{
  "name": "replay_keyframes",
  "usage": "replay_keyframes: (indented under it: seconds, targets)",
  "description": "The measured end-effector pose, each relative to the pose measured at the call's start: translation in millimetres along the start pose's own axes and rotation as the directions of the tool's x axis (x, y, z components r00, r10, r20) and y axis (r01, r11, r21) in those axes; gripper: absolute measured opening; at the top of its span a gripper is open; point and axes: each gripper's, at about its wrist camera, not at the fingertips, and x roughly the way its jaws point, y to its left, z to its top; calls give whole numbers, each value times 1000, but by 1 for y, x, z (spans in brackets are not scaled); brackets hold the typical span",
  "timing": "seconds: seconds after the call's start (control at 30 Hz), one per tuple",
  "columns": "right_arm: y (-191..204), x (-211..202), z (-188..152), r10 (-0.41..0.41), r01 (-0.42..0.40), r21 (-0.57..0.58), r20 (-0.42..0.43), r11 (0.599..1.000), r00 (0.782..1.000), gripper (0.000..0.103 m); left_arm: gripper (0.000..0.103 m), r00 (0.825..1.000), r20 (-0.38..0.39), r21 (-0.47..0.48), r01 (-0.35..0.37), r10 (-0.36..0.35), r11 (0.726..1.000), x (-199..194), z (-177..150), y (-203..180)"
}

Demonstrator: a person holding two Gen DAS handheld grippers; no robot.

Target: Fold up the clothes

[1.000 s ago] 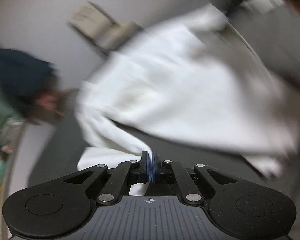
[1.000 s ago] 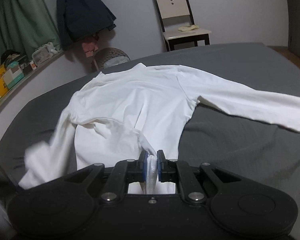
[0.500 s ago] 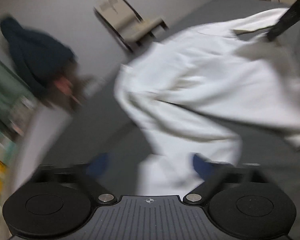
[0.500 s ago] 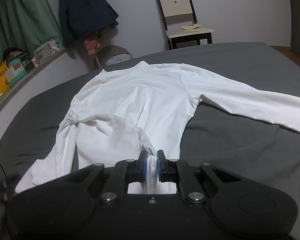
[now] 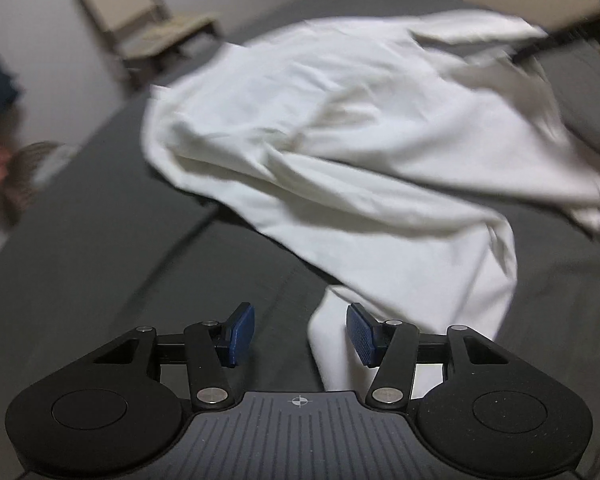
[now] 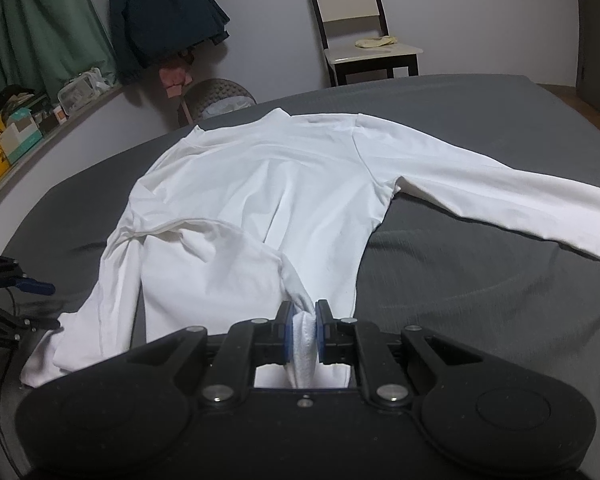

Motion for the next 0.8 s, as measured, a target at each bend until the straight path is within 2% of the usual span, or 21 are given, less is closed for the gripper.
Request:
replay_keyframes:
  seconds: [0.03, 0.07, 0.13, 0.2, 0.23, 0.27, 0.3, 0.37, 0.43, 0.5, 0.57, 0.63, 0.7, 0.8]
  targets:
    - [0, 1, 0, -2, 2, 1, -3, 1000, 1000, 12, 53, 1000, -14, 11, 26, -26, 1000, 5, 1, 1]
    - [-1, 2, 0, -3, 3, 3, -5, 1000, 1000, 12, 46, 998, -28, 21, 52, -52, 998, 9, 1, 1]
    - [-1, 5, 0, -5, 5, 7, -12, 1000, 1000, 12, 40, 993, -57, 39, 104, -102, 994, 18, 3, 2]
    - [-2, 7, 0, -6, 6, 8, -17, 1000, 1000, 12, 18, 986, -75, 23, 151, -149, 988, 26, 2, 3]
    - [-2, 8, 0, -7, 7, 9, -20, 1000, 1000, 13, 15, 983, -75, 6, 170, -169, 985, 28, 2, 2]
    - [-3, 8, 0, -8, 8, 10, -22, 1000, 1000, 13, 6, 982, -67, -2, 176, -175, 984, 28, 1, 1]
    - [-3, 9, 0, -8, 8, 11, -25, 1000, 1000, 13, 3, 980, -64, -20, 185, -186, 982, 26, 0, 1]
    - [-4, 9, 0, -3, 4, 15, -26, 1000, 1000, 13, 3, 986, -47, -41, 160, -162, 986, 19, -5, -1]
    - [-2, 6, 0, 10, -10, 7, -18, 1000, 1000, 13, 3, 995, -26, -157, 93, -98, 983, -11, -22, 12]
    - [0, 3, -1, 27, -27, -4, -12, 1000, 1000, 14, 3, 999, -13, -274, 26, -30, 961, -42, -40, 25]
    - [6, -1, -2, 70, -70, -39, -11, 997, 997, 16, 3, 999, -8, -387, -39, 39, 921, -72, -57, 38]
    - [15, -4, -3, 114, -114, -84, -11, 990, 993, 16, 3, 994, -12, -495, -99, 107, 863, -103, -75, 52]
    - [27, -9, -6, 151, -151, -147, -11, 978, 989, 16, 3, 984, -23, -595, -154, 175, 788, -133, -92, 65]
    - [45, -17, -10, 211, -209, -225, -15, 952, 977, 16, 1, 961, -56, -727, -225, 270, 649, -179, -119, 85]
